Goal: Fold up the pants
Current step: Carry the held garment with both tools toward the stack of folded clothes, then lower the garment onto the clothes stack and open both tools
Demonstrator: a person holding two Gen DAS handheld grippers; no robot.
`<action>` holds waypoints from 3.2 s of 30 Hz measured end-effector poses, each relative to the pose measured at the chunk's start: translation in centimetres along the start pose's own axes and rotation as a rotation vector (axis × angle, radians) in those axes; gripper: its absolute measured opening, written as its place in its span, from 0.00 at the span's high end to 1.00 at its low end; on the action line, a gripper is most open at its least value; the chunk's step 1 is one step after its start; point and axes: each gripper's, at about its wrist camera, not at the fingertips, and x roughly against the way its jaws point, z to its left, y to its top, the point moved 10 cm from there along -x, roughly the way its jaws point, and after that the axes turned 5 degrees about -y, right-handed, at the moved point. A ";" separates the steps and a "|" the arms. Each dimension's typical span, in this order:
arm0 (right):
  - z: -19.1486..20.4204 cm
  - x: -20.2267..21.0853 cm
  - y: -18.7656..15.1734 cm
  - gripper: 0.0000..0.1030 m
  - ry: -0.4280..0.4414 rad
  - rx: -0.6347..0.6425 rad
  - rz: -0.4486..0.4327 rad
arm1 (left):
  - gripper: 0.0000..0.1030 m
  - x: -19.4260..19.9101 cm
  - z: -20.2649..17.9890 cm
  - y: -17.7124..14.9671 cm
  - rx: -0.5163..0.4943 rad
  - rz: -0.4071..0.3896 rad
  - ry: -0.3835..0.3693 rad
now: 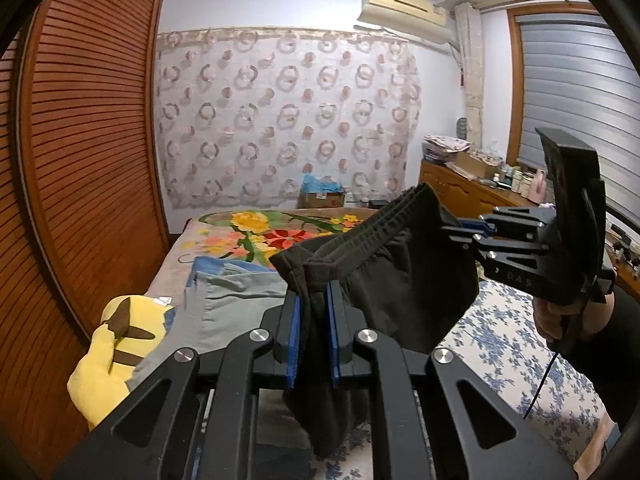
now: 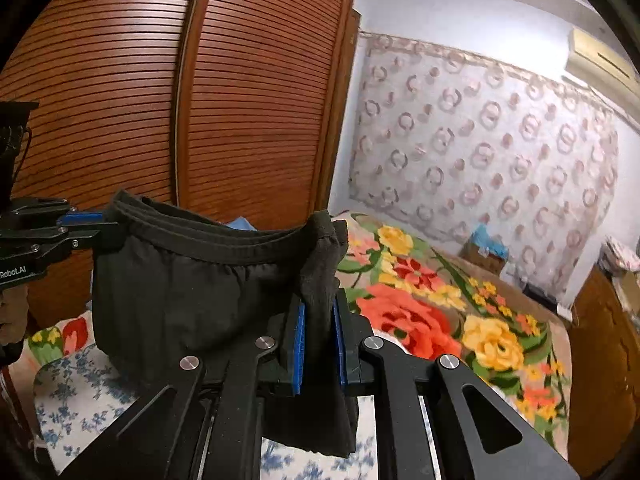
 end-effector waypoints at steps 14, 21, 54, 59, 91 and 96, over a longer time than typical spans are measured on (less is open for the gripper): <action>1.9 -6.3 2.7 0.88 0.008 0.187 -0.032 | 0.87 -0.1 3.8 -0.8 0.100 -0.013 0.062; 3.0 -9.5 2.9 0.88 0.059 0.197 -0.025 | 0.87 0.9 5.3 -2.7 0.182 -0.032 0.088; 1.4 -12.8 3.5 0.72 0.252 0.075 0.028 | 0.87 -0.7 8.9 -7.4 0.302 0.030 0.234; 0.5 -12.6 1.3 0.72 0.339 0.044 0.089 | 0.87 -0.9 9.4 -8.0 0.302 0.049 0.246; 1.3 -4.7 -2.3 0.69 0.232 -0.067 0.104 | 0.32 2.2 8.0 -8.6 0.242 0.089 0.271; 1.6 -1.8 -2.6 0.60 0.227 -0.065 0.084 | 0.17 4.2 7.3 -8.5 0.215 0.058 0.293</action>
